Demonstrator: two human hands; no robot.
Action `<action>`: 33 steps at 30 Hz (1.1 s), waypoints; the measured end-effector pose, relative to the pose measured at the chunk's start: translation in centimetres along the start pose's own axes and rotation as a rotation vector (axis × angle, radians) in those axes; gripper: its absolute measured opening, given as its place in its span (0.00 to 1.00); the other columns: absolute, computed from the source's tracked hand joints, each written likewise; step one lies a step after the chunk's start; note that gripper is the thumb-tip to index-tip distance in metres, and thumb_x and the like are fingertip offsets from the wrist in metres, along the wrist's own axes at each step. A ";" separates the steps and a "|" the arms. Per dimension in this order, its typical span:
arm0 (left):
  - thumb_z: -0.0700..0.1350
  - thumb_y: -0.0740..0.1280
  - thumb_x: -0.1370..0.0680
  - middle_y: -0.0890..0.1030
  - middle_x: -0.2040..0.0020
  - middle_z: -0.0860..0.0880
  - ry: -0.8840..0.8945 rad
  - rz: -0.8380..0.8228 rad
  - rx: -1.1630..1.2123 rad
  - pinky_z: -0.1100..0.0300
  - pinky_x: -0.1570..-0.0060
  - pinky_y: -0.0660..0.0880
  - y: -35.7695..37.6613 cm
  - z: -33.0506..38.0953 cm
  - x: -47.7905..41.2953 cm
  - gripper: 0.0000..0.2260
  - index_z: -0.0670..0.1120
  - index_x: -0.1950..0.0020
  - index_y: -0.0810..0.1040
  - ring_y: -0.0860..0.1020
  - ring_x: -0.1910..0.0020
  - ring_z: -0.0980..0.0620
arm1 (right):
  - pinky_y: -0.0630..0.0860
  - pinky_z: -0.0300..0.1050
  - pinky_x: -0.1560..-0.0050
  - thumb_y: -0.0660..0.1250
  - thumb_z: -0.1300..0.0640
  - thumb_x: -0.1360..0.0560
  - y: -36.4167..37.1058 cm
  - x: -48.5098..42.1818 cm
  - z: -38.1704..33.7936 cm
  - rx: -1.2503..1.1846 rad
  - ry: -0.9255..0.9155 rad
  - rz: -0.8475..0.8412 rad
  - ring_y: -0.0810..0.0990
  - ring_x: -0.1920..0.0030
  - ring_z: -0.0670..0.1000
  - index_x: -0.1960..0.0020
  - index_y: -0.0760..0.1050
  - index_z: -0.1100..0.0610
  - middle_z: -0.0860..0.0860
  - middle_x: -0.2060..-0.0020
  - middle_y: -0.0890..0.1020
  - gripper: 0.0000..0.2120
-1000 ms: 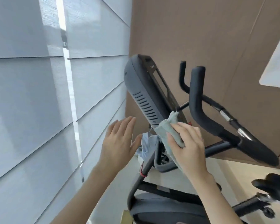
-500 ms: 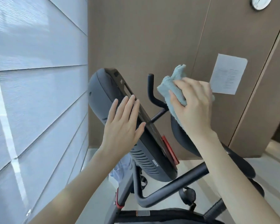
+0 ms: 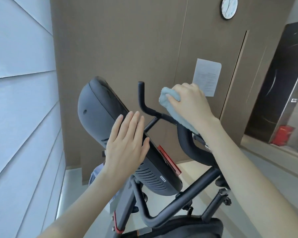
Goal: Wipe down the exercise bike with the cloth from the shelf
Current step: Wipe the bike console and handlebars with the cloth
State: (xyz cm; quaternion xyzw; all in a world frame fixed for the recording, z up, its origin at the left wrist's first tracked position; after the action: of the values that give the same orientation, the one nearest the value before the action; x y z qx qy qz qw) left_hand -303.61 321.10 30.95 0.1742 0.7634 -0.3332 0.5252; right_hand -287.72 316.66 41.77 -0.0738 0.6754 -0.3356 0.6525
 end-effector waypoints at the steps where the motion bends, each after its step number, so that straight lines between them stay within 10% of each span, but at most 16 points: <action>1: 0.48 0.62 0.22 0.75 0.35 0.39 -0.005 0.006 0.019 0.47 0.30 0.61 0.0 -0.1 0.0 0.21 0.36 0.35 0.74 0.72 0.33 0.41 | 0.63 0.45 0.59 0.61 0.51 0.22 0.0 0.0 0.2 -0.022 0.030 0.004 0.70 0.56 0.54 0.54 0.76 0.60 0.53 0.60 0.78 0.12; 15: 0.46 0.64 0.24 0.75 0.35 0.40 0.031 0.013 0.129 0.48 0.29 0.58 0.3 -0.6 0.4 0.21 0.36 0.35 0.73 0.71 0.33 0.42 | 0.72 0.65 0.39 0.66 0.65 0.25 1.1 7.3 -1.4 0.190 -0.022 0.127 0.64 0.31 0.66 0.35 0.72 0.61 0.64 0.31 0.67 0.19; 27: 0.46 0.65 0.24 0.76 0.35 0.40 0.043 0.006 0.152 0.47 0.29 0.59 1.2 -0.5 0.4 0.20 0.36 0.35 0.74 0.71 0.32 0.41 | 0.66 0.46 0.57 0.61 0.58 0.22 0.1 0.7 -1.1 0.126 -0.020 -0.012 0.73 0.52 0.58 0.53 0.76 0.63 0.56 0.58 0.78 0.09; 33: 0.46 0.64 0.23 0.76 0.35 0.40 0.033 -0.009 0.168 0.47 0.28 0.58 1.2 -0.5 0.6 0.20 0.36 0.36 0.74 0.70 0.32 0.41 | 0.68 0.57 0.34 0.65 0.66 0.25 1.7 6.1 -1.4 0.330 -0.088 0.123 0.61 0.30 0.66 0.35 0.71 0.61 0.62 0.31 0.67 0.19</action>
State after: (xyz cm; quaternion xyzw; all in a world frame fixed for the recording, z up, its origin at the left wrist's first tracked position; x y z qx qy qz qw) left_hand -303.40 322.27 30.10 0.2196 0.7421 -0.3955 0.4946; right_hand -289.26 315.13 35.67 0.0612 0.5853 -0.3976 0.7040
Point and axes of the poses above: each hand's wrist, its own x-axis away from the middle knuckle, its own y-axis out of the palm, z = x × y, the point moved 6 cm from there along -x, towards the middle knuckle
